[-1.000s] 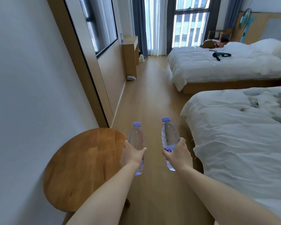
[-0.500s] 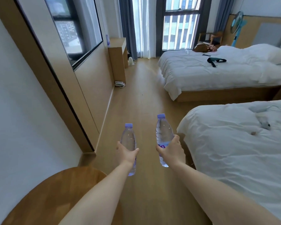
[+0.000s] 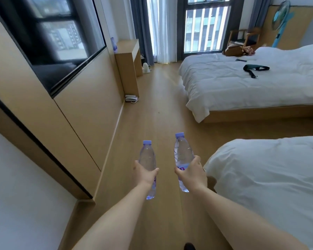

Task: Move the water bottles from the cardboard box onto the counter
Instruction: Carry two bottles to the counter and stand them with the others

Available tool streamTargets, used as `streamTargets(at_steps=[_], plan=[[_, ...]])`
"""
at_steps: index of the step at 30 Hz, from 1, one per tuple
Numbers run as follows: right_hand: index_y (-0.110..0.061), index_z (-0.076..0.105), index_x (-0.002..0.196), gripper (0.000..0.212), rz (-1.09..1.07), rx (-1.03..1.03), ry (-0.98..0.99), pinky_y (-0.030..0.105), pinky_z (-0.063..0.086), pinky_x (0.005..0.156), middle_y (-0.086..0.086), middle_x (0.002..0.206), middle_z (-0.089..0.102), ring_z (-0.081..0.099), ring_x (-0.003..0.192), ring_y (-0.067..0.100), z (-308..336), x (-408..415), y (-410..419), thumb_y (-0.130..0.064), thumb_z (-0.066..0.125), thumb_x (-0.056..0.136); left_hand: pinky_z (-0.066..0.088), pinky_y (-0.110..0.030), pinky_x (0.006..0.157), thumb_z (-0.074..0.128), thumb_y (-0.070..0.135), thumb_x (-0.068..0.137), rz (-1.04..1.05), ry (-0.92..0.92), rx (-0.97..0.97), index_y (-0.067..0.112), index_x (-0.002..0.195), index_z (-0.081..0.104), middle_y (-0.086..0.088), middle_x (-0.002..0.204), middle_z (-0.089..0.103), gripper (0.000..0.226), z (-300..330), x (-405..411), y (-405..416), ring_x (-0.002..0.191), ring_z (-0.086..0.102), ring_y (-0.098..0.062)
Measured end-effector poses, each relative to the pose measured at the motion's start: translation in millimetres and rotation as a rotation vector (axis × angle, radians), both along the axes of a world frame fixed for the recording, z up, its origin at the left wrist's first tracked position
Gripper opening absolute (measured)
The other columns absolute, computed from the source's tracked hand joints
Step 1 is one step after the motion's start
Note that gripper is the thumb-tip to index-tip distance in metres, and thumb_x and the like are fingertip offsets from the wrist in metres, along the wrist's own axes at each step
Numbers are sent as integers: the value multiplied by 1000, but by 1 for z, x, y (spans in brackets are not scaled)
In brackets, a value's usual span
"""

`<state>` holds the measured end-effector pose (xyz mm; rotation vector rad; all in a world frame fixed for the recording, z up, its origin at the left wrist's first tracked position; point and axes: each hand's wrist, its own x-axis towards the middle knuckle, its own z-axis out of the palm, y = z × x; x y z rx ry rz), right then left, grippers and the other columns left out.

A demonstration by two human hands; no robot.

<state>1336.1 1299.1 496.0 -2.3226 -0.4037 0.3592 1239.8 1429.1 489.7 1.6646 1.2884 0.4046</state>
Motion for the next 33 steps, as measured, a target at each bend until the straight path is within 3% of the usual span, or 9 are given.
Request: streamTargets(at_steps=[6,11,16,22,27,33], plan=[[-8,34,130,71,81,-8,5,42,54,82,6,119,55,61,99,25,21,117,81,-42,70,80,48,-41,93,81,22,74,51,-42,-31,7,123,37,-13,122,54,68,14,106,71,107,57,-31],[-8,34,128,69,107,-2,-3,43,53,82,7,117,55,61,98,27,24,193,162,-42,69,80,42,-29,78,81,31,73,107,14,14,11,128,36,-7,123,56,73,15,177,149,98,58,-27],[-9,34,126,65,102,-6,-15,41,51,82,6,120,55,61,99,28,12,268,262,-41,67,81,41,-30,73,78,44,72,111,136,87,16,125,39,-2,119,60,72,4,249,255,93,61,-28],[-10,35,123,65,55,-4,-7,36,48,78,7,118,55,61,98,29,11,358,388,-42,69,78,50,-42,88,78,43,71,81,138,66,14,122,35,-6,117,60,73,2,344,397,98,62,-31],[-14,35,123,67,50,57,44,32,46,71,3,111,57,58,86,22,16,434,466,-43,72,76,52,-44,86,80,43,69,47,122,93,13,115,37,-7,111,62,70,14,424,487,95,64,-32],[-13,36,122,69,96,105,103,40,56,79,3,107,59,65,88,20,6,533,553,-42,77,74,49,-45,93,82,39,68,-41,54,70,16,118,38,-4,118,61,71,7,530,565,104,61,-30]])
